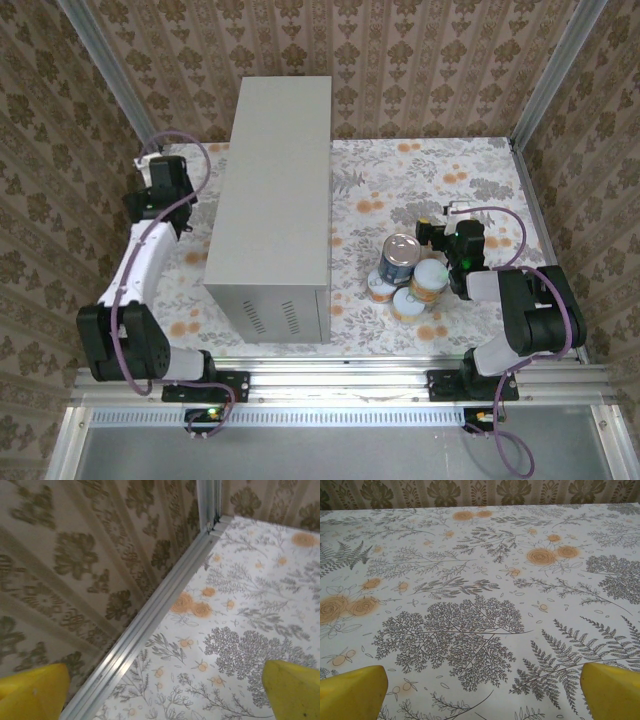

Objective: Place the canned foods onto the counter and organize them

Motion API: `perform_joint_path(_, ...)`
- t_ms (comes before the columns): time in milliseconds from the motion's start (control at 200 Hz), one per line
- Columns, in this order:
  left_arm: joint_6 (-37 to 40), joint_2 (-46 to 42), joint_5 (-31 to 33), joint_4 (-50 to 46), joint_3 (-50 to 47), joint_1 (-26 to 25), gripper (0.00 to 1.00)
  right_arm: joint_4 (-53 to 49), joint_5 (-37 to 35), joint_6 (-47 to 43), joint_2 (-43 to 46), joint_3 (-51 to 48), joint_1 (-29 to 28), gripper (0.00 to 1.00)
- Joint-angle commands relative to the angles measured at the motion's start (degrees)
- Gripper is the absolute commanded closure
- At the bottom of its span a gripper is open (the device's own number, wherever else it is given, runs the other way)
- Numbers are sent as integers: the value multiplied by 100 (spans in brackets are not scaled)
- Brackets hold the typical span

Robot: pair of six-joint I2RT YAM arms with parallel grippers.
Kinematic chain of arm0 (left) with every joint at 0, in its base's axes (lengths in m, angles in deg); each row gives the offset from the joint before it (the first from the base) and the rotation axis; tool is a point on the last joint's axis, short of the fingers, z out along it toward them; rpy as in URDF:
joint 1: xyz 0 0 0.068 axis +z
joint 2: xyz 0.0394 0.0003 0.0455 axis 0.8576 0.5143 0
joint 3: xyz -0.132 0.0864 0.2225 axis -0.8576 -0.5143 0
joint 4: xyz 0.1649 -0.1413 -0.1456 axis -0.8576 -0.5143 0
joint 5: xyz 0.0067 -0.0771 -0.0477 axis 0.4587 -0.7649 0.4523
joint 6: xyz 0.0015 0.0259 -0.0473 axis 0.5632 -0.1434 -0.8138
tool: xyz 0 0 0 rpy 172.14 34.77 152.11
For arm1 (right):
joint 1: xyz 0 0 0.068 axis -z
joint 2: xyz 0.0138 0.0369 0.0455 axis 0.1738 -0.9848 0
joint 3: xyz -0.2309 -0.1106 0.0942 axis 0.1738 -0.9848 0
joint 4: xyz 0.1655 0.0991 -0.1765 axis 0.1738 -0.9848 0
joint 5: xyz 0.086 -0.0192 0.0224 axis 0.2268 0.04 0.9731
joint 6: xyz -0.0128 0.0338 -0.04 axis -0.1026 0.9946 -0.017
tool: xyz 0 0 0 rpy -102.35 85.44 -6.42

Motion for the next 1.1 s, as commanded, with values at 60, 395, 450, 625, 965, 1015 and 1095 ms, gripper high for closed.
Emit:
perform_joint_path(60, -565, -414, -505, -2389, 977, 22, 0, 37, -76, 64, -9, 15, 51, 0)
perform_joint_path(395, 122, -1203, -2670, -3714, 2343, -11, 0, -4673, -1577, 747, 829, 2192, 95, 0)
perform_joint_path(450, 248, -1315, -3198, -3915, 2583, -13, 0, -5749, -1748, 944, 932, 2759, 95, 0)
perform_joint_path(625, 458, -1485, -4579, -4619, 3429, -136, 0, -7881, -863, 980, 1263, 3852, 34, 0)
perform_joint_path(965, 657, -1986, -5912, -4994, 4166, -934, 0, -10335, -737, 947, 2135, 4787, -1978, 0)
perform_joint_path(1015, 605, -2056, -6045, -4941, 4178, -1019, 0, -10546, -888, 1056, 2195, 4857, -2364, 0)
perform_joint_path(1095, 520, -2142, -6288, -4835, 4147, -1091, 0, -10838, -1284, 1271, 2252, 4934, -2955, 0)
